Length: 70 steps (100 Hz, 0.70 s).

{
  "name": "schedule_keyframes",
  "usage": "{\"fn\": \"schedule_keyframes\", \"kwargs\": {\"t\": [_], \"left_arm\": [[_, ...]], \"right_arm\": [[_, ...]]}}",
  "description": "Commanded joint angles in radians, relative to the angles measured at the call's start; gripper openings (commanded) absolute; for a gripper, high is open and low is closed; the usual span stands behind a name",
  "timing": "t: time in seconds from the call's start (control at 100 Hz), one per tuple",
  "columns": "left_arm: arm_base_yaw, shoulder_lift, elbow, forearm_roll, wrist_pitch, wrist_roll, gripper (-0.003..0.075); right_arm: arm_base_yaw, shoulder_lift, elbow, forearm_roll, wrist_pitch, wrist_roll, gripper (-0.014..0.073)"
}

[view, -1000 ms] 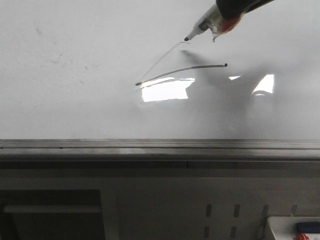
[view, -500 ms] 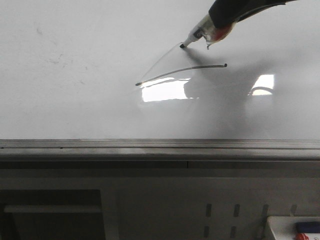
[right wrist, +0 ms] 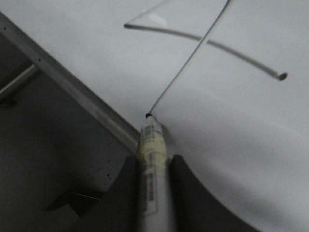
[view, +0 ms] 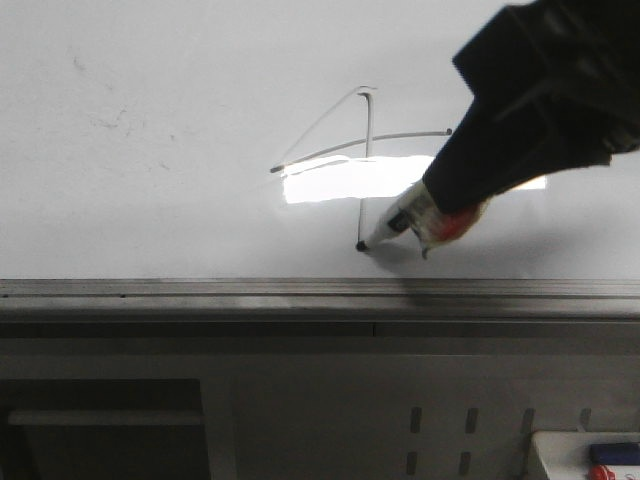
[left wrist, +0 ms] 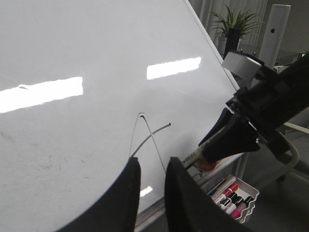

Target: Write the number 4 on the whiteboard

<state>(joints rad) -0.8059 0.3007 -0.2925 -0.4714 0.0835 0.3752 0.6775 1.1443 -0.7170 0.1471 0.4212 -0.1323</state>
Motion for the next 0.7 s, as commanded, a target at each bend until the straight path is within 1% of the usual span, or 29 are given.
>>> {"fn": "schedule_keyframes", "kwargs": {"t": [0.0, 0.19, 0.31, 0.39, 0.46, 0.51, 0.54, 0.61, 0.66, 0.69], "left_arm": [[0.000, 0.007, -0.027, -0.015, -0.077, -0.008, 0.0103], [0.000, 0.007, -0.027, -0.036, -0.077, -0.008, 0.0103], [0.000, 0.007, -0.035, -0.089, -0.077, -0.008, 0.0107], [0.000, 0.007, -0.060, -0.087, -0.040, -0.003, 0.0124], [0.000, 0.013, -0.102, -0.043, 0.044, 0.011, 0.0192], [0.000, 0.029, -0.143, 0.008, 0.130, 0.011, 0.0272], [0.000, 0.050, -0.171, 0.046, 0.179, 0.011, 0.0334], [0.000, 0.112, -0.249, 0.125, 0.300, 0.012, 0.0435], [0.000, 0.167, -0.308, 0.157, 0.379, 0.032, 0.0466], [0.000, 0.201, -0.351, 0.157, 0.422, 0.064, 0.0465]], "right_arm": [[-0.006, -0.005, -0.001, -0.037, -0.028, -0.001, -0.0064], [-0.006, -0.037, -0.010, -0.037, -0.101, -0.001, -0.0064], [0.017, -0.103, -0.091, 0.013, -0.042, -0.001, -0.0064], [0.072, -0.163, -0.167, 0.015, -0.015, -0.001, -0.0064], [0.123, -0.207, -0.223, 0.013, -0.013, -0.005, -0.0064], [0.151, -0.222, -0.248, 0.009, -0.001, -0.022, -0.0064], [0.165, -0.225, -0.260, 0.003, 0.012, -0.022, -0.0064], [0.192, -0.225, -0.263, -0.004, 0.055, -0.024, -0.0064], [0.207, -0.207, -0.261, -0.006, 0.102, -0.050, -0.0064], [0.217, -0.199, -0.261, -0.006, 0.129, -0.080, -0.0064]]}}
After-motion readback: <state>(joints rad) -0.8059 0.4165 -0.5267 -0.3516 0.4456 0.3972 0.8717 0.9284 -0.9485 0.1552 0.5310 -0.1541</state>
